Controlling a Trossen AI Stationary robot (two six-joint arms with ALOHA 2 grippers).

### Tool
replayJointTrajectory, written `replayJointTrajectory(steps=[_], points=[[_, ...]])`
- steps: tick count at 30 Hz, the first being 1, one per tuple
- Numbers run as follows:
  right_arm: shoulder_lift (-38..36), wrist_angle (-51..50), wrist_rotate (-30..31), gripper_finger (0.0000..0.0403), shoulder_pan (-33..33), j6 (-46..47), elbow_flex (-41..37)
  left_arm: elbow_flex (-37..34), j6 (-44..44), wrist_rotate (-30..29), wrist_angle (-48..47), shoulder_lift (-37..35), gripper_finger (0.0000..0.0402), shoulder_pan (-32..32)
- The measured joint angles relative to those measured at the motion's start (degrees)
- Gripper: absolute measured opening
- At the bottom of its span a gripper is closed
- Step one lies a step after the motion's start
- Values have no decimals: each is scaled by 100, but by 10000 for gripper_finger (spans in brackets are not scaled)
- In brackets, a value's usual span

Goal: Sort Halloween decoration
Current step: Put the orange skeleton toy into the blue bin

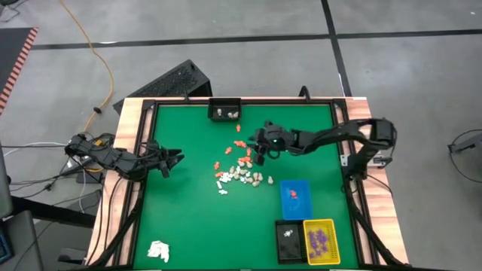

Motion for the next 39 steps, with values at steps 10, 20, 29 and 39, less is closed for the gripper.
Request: replayJointTrajectory(steps=[10,20,29,39], points=[[1086,488,459,188,-64,2,407,0,-48,44,-24,4,189,0],[1605,403,688,185,-62,-14,652,0,-40,46,-38,7,189,-2],[1649,163,882,166,-94,358,660,0,-37,51,-58,7,189,-2],[1638,-47,1060,58,-132,667,660,0,-40,49,-60,7,189,-1]])
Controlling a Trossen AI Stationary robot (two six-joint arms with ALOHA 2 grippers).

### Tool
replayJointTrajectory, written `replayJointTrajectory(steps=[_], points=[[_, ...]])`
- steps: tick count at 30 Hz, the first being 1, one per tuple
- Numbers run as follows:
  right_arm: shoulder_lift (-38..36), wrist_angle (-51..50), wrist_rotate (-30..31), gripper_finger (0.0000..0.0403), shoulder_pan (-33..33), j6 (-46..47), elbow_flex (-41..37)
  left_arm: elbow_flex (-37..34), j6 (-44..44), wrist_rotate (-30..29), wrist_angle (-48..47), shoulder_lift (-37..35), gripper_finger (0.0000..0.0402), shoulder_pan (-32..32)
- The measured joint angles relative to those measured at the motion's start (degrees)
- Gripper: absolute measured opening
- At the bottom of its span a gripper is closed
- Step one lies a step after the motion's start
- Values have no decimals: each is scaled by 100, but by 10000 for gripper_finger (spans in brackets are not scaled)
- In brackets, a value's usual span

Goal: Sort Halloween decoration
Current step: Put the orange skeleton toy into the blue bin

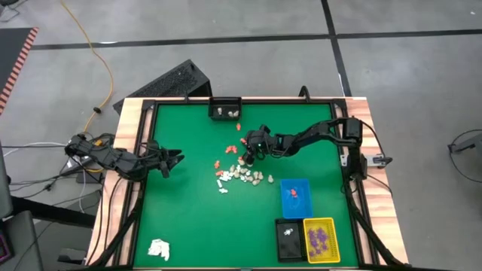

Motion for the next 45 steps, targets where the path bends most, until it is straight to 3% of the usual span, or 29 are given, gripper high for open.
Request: replayJointTrajectory(steps=[6,15,22,29,38,45], points=[[0,-87,40,9,89,83,161,0,-2,0,0,0,189,1],[-297,-570,-11,9,243,41,651,0,-7,0,2,0,189,1],[-1324,-1224,-24,10,437,41,651,0,-22,9,-67,-2,189,-1],[-2771,-2946,85,10,1131,275,662,0,-42,122,-93,-2,189,0],[-4202,-6004,148,10,2460,2396,662,0,-42,122,-92,-2,189,1],[-4393,-7853,104,11,3818,4684,661,0,-53,118,-92,-2,189,-1]])
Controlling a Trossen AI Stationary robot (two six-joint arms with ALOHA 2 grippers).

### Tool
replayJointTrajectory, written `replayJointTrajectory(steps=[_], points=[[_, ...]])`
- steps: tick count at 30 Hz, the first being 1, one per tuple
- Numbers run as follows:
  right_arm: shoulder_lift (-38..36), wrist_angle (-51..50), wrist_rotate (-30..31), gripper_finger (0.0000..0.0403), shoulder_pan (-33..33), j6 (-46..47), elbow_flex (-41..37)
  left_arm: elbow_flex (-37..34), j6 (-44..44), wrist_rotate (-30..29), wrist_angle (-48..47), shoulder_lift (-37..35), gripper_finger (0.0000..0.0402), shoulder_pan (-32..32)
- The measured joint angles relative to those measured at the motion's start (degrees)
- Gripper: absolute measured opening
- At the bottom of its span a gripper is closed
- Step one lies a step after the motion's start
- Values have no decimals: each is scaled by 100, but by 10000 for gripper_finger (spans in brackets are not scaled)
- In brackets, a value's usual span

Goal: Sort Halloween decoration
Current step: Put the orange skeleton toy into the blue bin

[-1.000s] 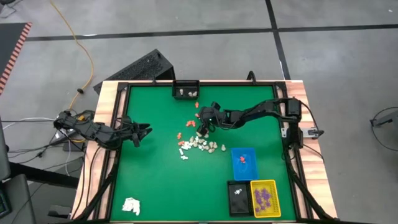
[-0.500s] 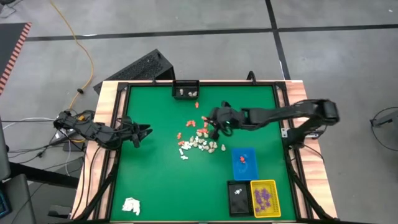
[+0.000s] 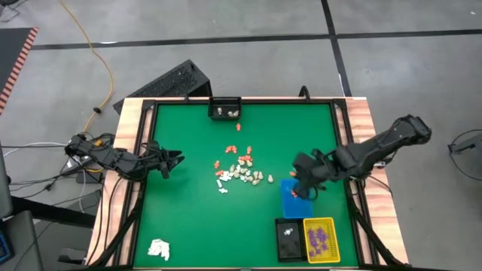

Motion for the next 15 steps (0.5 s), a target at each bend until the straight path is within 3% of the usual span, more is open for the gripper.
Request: replayJointTrajectory(steps=[8,15], points=[[665,-179,-2,11,916,1125,-1,0,-57,-7,0,0,189,0],[1549,-10,-2,11,1061,1230,-3,0,-70,-126,0,0,189,1]])
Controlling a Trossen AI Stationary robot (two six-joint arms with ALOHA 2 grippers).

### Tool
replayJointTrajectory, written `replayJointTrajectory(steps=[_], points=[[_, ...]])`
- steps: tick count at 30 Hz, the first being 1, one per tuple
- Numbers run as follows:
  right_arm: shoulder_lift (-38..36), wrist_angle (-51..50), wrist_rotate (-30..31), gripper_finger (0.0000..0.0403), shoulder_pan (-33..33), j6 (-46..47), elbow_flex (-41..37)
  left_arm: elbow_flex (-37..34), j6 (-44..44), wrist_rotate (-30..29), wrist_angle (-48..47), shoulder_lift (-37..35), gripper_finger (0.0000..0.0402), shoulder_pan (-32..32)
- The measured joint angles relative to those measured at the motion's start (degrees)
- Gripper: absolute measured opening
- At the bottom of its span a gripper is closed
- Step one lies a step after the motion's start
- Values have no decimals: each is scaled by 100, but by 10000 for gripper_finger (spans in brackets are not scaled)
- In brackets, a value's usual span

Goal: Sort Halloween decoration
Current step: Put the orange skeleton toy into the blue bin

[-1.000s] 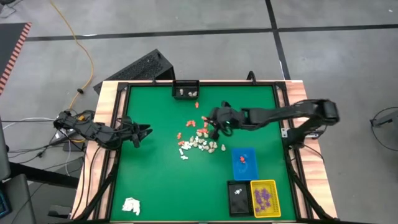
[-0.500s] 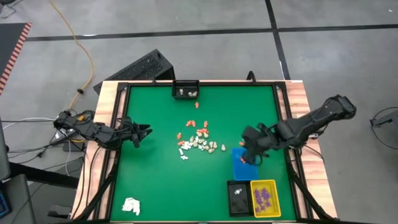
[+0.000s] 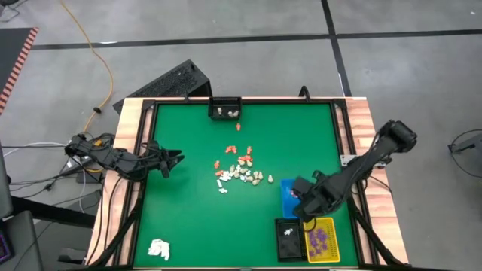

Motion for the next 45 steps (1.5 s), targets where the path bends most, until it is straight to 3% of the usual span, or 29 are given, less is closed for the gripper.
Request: replayJointTrajectory(steps=[7,18,32,39,45], points=[[476,317,-55,11,-178,-405,-2,0,-2,-20,1,2,189,-1],[375,848,-592,12,-424,-869,-296,0,10,-16,-3,2,189,-1],[375,1103,-780,132,-466,-1036,-387,0,13,6,-4,0,189,-2],[341,1110,-782,143,-525,-1211,-357,0,15,6,-5,1,189,-2],[3,1143,-778,141,-836,-2143,159,0,15,7,-4,1,189,-1]])
